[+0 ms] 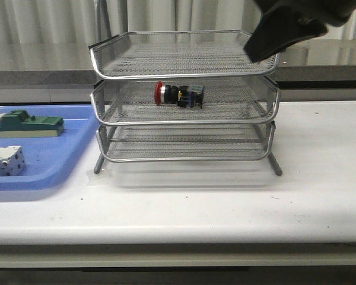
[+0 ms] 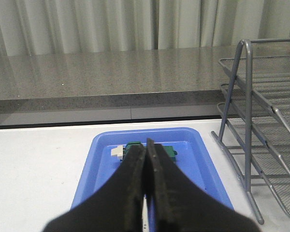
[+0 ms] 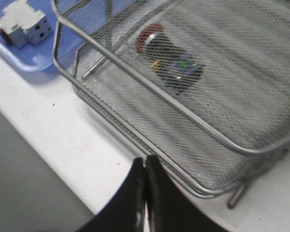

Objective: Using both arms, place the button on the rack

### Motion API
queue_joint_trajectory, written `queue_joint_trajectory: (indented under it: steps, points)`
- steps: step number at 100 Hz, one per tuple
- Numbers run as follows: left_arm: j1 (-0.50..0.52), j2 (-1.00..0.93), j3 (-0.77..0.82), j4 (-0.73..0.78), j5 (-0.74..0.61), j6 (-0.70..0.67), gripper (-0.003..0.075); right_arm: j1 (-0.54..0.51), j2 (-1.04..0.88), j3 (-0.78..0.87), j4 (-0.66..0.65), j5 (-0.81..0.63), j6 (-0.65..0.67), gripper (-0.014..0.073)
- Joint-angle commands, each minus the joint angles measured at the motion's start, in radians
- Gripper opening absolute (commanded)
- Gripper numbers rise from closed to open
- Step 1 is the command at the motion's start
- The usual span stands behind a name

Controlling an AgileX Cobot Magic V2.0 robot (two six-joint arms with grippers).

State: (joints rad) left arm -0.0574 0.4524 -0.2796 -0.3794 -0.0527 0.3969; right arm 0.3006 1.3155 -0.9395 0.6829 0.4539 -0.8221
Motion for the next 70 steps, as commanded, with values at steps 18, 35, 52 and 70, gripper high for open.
queue_joint_trajectory:
  steps: [18,35,52,70]
  points:
    - [0.0,0.004,-0.031,-0.007,-0.08,-0.01,-0.002,-0.131,-0.309,0.15,0.011,-0.057,0.036,-0.006]
    - [0.0,0.004,-0.031,-0.007,-0.08,-0.01,-0.002,-0.189,-0.494,0.259,0.011,-0.065,0.078,-0.006]
    - [0.0,0.004,-0.031,-0.007,-0.08,-0.01,-0.002,-0.256,-0.679,0.356,0.011,-0.069,0.089,-0.006]
    - [0.0,0.004,-0.031,-0.007,-0.08,-0.01,-0.002,-0.312,-0.83,0.424,0.011,-0.057,0.089,-0.006]
